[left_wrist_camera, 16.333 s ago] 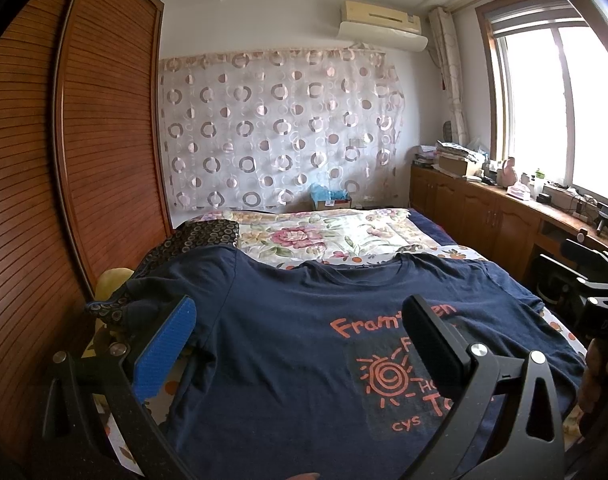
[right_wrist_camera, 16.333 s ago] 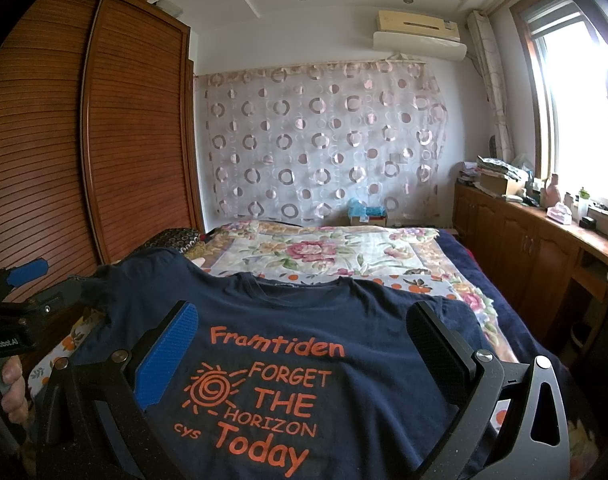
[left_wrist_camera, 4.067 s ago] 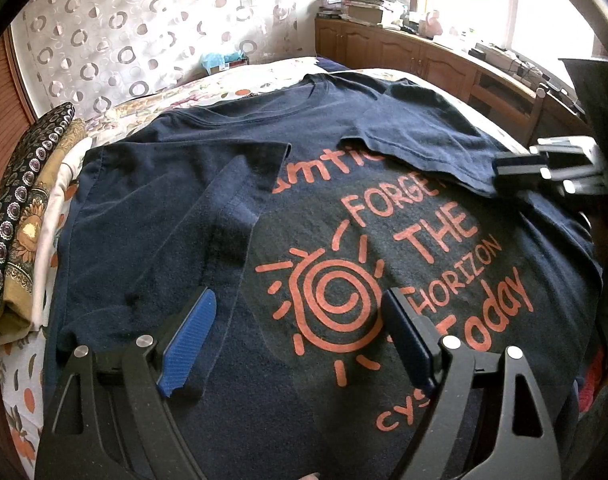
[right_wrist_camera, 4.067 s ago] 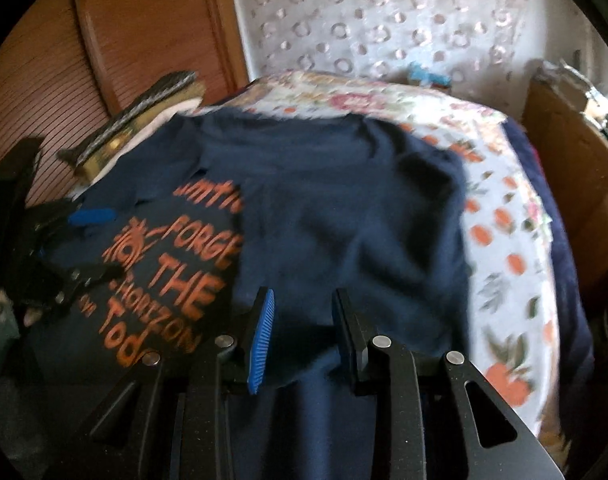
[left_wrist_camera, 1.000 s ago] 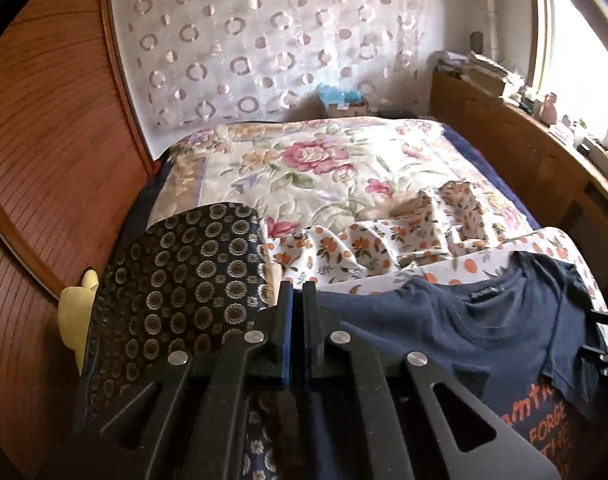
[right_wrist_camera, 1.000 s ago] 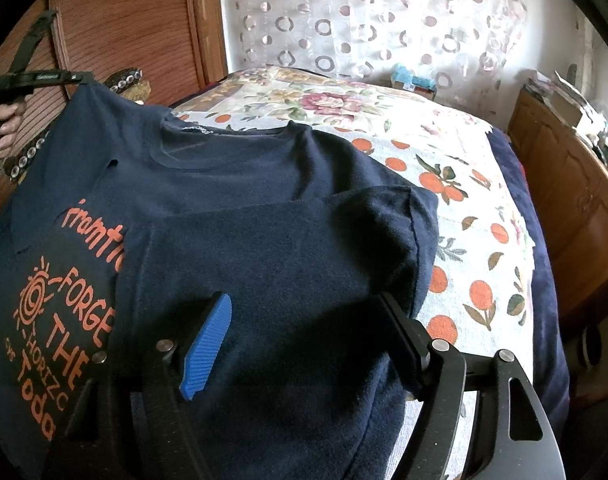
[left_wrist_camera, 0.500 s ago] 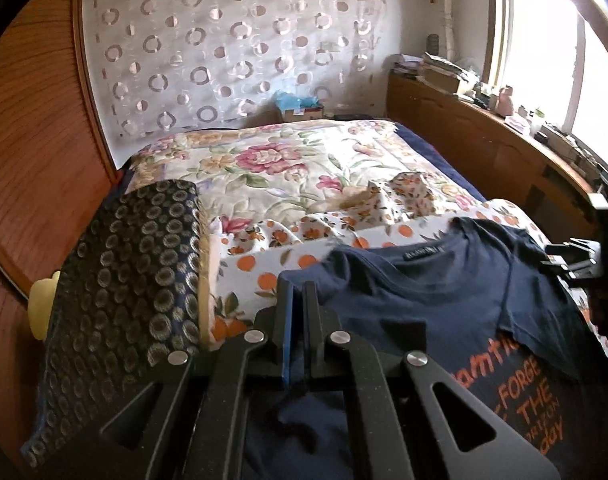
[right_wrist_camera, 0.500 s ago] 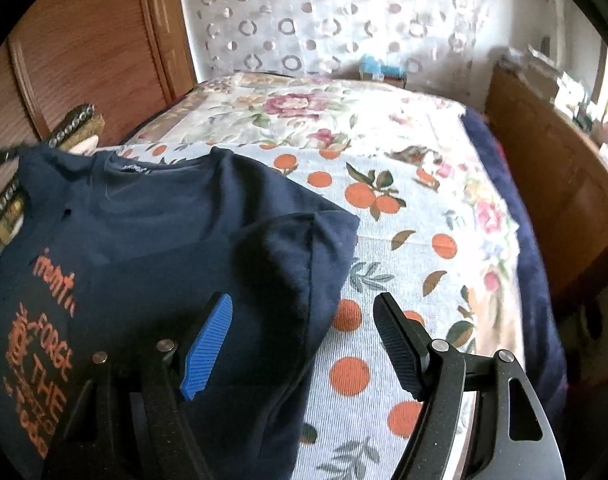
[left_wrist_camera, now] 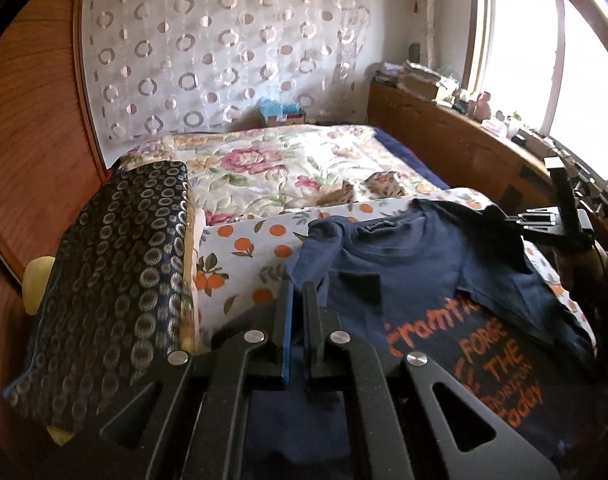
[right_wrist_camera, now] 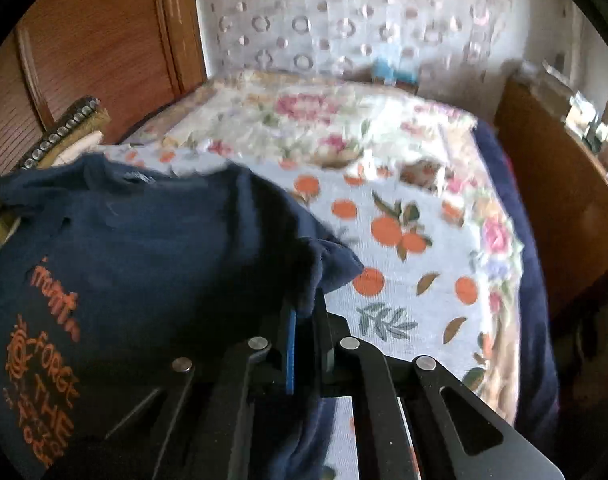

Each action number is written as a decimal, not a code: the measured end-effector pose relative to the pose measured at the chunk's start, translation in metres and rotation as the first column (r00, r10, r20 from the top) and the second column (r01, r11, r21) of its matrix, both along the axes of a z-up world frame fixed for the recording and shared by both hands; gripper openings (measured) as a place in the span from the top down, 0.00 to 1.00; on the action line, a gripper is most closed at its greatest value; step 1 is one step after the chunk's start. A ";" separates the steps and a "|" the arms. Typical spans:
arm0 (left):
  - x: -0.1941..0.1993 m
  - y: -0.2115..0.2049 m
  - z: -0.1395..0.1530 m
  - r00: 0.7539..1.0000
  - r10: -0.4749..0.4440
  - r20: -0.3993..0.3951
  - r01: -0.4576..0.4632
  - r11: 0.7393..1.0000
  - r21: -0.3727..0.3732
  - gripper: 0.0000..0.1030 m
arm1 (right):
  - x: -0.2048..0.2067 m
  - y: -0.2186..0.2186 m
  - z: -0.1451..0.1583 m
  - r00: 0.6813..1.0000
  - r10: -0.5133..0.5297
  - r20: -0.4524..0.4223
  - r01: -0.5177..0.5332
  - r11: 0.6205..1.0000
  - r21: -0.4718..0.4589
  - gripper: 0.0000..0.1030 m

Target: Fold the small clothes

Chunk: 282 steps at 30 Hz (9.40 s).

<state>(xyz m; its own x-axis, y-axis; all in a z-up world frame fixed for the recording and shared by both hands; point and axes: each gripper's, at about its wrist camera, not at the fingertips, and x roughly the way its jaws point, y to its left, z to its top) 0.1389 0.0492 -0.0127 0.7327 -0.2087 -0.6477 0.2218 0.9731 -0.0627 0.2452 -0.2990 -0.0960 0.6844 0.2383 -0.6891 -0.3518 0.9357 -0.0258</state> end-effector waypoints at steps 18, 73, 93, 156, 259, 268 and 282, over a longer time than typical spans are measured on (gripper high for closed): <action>-0.136 0.039 -0.005 0.994 0.086 0.066 -0.083 0.995 -0.052 0.96 | -0.207 -0.025 0.031 0.970 0.011 0.244 -0.036 0.994 0.099 0.95; -0.088 0.068 -0.074 0.982 0.120 -0.147 -0.114 0.992 0.050 0.33 | -0.207 -0.049 -0.024 0.997 -0.076 0.035 0.073 0.995 0.073 0.53; -0.072 0.064 -0.092 0.974 0.100 -0.205 -0.089 0.994 0.064 0.29 | -0.192 -0.044 -0.033 0.997 -0.077 -0.011 0.077 0.996 0.041 0.35; -0.226 0.034 0.272 0.785 -0.023 0.619 0.060 0.997 -0.039 0.89 | -0.436 -0.078 0.335 0.714 0.025 0.699 -0.066 0.997 0.033 0.89; 0.023 -0.043 -0.074 0.981 0.074 -0.179 -0.068 0.997 0.043 0.32 | -0.176 -0.052 0.153 0.980 -0.191 -0.046 0.195 0.975 0.107 0.56; 0.028 -0.032 -0.067 0.980 0.139 -0.140 -0.137 0.990 0.025 0.32 | -0.178 -0.066 0.158 0.979 -0.197 -0.046 0.202 0.967 0.154 0.52; 0.009 -0.032 -0.049 0.990 0.133 -0.052 -0.131 0.990 0.042 0.32 | -0.176 -0.063 0.156 0.979 -0.202 -0.023 0.203 0.967 0.156 0.52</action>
<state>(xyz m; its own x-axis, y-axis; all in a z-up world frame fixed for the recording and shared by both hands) 0.1475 0.0167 -0.0617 0.7153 -0.0865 -0.6935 0.0882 0.9956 -0.0331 0.0690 -0.3616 0.0599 0.7248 0.2001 -0.6592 -0.1538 0.9797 0.1283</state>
